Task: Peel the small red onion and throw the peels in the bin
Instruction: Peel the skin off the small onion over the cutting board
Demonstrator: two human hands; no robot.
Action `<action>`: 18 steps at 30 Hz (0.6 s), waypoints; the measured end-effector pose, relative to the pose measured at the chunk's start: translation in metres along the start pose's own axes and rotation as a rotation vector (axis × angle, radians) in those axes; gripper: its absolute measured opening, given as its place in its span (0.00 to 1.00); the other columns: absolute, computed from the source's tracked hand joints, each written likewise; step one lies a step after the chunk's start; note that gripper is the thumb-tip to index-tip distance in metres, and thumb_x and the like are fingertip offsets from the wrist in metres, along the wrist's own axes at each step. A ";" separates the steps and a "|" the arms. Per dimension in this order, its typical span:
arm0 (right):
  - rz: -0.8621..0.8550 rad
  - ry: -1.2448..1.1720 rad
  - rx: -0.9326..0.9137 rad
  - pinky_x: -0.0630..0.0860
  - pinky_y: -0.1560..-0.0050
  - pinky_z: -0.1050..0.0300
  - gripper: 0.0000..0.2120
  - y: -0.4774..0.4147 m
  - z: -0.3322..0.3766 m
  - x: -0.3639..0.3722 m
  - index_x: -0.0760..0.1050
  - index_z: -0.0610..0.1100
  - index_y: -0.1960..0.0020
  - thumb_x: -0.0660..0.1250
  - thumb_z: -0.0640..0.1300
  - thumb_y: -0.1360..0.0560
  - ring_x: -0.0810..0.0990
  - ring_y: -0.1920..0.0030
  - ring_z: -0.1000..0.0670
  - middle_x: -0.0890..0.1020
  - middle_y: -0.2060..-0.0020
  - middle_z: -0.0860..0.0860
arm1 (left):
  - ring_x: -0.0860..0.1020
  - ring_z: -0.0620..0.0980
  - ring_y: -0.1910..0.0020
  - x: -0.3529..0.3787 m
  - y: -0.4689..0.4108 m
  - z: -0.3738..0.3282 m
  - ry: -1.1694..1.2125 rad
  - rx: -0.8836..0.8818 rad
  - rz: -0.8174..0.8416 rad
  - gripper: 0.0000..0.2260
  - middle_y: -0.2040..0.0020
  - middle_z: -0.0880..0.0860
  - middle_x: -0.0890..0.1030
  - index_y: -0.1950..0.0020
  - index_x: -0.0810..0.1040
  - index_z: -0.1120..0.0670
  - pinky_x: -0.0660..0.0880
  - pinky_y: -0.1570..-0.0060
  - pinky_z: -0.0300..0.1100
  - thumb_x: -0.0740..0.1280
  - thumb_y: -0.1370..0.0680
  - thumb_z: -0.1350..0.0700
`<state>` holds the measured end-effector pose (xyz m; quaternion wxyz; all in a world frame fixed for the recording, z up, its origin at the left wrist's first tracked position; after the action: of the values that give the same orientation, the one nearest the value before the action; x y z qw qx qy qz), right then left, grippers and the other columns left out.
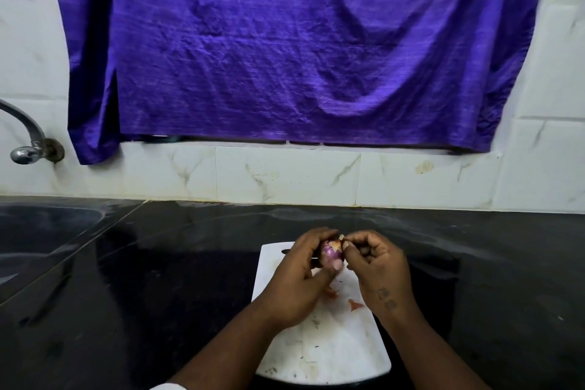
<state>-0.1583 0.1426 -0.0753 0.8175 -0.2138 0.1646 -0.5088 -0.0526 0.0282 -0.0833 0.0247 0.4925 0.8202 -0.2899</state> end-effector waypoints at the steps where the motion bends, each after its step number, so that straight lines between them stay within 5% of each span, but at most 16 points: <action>1: 0.001 0.009 0.017 0.81 0.65 0.56 0.08 0.000 -0.003 0.000 0.83 0.45 0.57 0.71 0.33 0.24 0.85 0.63 0.48 0.86 0.63 0.45 | 0.77 0.39 0.35 0.001 0.000 0.000 -0.033 0.019 -0.004 0.23 0.31 0.39 0.72 0.28 0.74 0.42 0.77 0.36 0.35 0.74 0.21 0.53; 6: 0.006 0.030 0.035 0.79 0.65 0.52 0.11 -0.001 -0.007 0.003 0.82 0.47 0.59 0.70 0.32 0.24 0.81 0.65 0.50 0.85 0.64 0.46 | 0.82 0.42 0.44 -0.011 -0.002 0.001 0.032 -0.017 -0.128 0.25 0.37 0.45 0.77 0.32 0.74 0.47 0.82 0.44 0.37 0.78 0.25 0.60; 9: 0.005 0.026 0.032 0.79 0.64 0.47 0.10 -0.001 -0.004 0.003 0.81 0.47 0.59 0.70 0.34 0.23 0.79 0.66 0.50 0.84 0.64 0.44 | 0.83 0.45 0.41 -0.011 -0.004 0.005 0.167 -0.048 -0.092 0.17 0.41 0.45 0.82 0.36 0.74 0.48 0.81 0.37 0.46 0.74 0.21 0.60; 14: 0.011 0.043 0.008 0.78 0.64 0.56 0.09 0.001 -0.001 0.003 0.82 0.46 0.58 0.70 0.35 0.23 0.78 0.67 0.54 0.84 0.64 0.47 | 0.82 0.51 0.36 -0.007 -0.004 0.008 0.345 -0.077 -0.058 0.12 0.39 0.50 0.84 0.35 0.77 0.51 0.78 0.32 0.49 0.70 0.18 0.58; 18: -0.002 0.067 0.007 0.74 0.72 0.64 0.08 0.002 0.000 0.003 0.81 0.46 0.59 0.71 0.36 0.23 0.76 0.70 0.56 0.83 0.64 0.45 | 0.84 0.44 0.43 -0.007 -0.006 0.010 0.356 -0.108 -0.056 0.10 0.40 0.50 0.84 0.35 0.78 0.51 0.80 0.38 0.43 0.66 0.16 0.60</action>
<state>-0.1553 0.1411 -0.0766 0.8119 -0.1938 0.1898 -0.5169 -0.0567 0.0159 -0.0863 -0.1025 0.5108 0.8395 -0.1543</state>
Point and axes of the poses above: each hand's wrist, its own y-axis away from the middle knuckle, its own x-axis out of the palm, z = x × y, the point moved 7 cm from there along -y, towards the middle knuckle
